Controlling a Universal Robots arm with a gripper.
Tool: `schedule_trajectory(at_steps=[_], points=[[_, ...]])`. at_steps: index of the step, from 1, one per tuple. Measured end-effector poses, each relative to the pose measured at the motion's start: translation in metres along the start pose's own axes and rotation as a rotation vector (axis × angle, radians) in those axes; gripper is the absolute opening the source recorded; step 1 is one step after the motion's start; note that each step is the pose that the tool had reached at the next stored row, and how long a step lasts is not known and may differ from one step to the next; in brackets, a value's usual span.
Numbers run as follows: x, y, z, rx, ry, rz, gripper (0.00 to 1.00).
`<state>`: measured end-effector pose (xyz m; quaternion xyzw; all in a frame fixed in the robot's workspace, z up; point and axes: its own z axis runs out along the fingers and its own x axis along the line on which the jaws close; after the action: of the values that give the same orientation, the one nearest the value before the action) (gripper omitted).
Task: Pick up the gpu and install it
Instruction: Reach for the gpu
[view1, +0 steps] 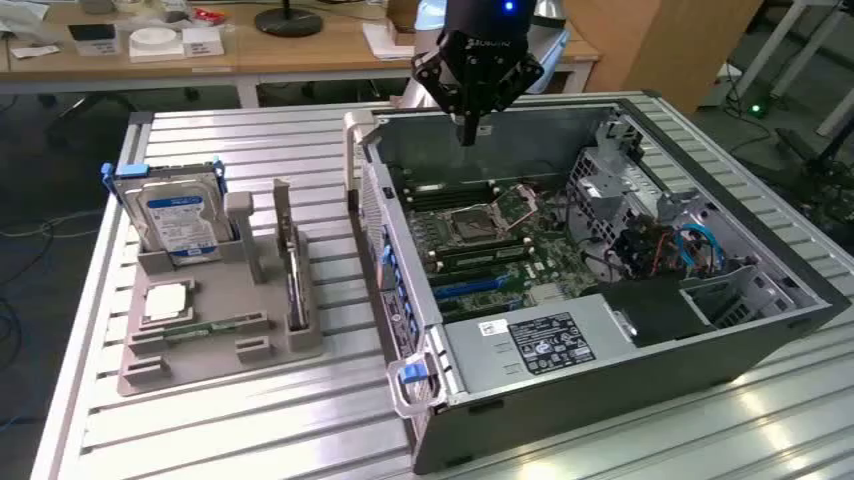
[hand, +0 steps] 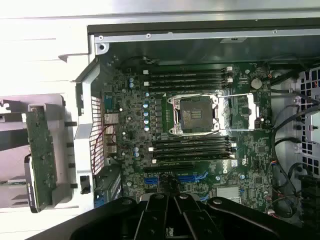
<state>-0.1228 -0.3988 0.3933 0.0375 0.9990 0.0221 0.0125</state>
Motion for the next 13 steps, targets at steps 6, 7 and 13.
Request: schedule_trajectory(at_steps=[6,7,13], points=[[0.003,-0.0003,-0.0001,0.0,0.0,0.0,0.11],[0.004,-0.0003,-0.0001,0.0,0.0,0.0,0.11],[0.015,-0.0012,-0.0004,-0.0001,-0.0001,0.0,0.11]])
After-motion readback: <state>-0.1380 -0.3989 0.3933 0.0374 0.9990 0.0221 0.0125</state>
